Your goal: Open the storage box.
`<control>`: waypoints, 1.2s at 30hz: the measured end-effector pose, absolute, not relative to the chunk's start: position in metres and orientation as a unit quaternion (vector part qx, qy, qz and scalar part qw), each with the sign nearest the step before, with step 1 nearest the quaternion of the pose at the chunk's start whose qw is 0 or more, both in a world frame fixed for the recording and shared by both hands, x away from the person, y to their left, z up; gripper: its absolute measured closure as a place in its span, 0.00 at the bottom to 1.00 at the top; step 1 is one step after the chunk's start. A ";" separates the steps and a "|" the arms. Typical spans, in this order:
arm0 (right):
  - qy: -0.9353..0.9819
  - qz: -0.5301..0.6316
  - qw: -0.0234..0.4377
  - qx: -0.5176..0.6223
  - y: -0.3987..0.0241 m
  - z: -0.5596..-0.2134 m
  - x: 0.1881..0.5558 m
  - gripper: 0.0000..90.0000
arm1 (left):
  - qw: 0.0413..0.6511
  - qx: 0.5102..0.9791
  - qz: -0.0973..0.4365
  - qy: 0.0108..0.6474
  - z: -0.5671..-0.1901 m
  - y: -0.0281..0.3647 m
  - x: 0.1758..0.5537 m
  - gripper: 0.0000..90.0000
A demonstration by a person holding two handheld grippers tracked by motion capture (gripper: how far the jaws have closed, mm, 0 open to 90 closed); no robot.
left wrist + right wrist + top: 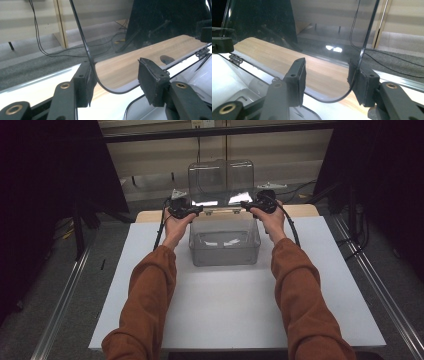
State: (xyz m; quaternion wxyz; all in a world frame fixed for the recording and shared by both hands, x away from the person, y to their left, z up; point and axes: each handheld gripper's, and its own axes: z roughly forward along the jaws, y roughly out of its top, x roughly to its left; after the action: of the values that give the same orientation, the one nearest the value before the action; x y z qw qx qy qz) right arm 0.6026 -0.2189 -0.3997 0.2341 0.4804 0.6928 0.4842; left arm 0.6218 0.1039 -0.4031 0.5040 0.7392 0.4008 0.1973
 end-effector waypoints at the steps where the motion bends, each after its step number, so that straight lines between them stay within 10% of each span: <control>1: 0.693 0.483 0.232 0.482 -0.219 -0.400 0.603 0.52 | 0.505 0.739 0.197 0.400 -0.403 0.104 0.622 0.53; 36: 0.669 0.502 0.172 0.520 -0.218 -0.413 0.611 0.38 | 0.515 0.717 0.149 0.445 -0.410 0.109 0.630 0.49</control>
State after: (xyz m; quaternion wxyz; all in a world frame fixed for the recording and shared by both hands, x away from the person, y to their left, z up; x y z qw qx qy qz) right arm 0.6109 -0.2180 -0.4132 0.1716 0.5202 0.6692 0.5021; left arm 0.6296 0.1086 -0.4102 0.5150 0.7171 0.4453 0.1494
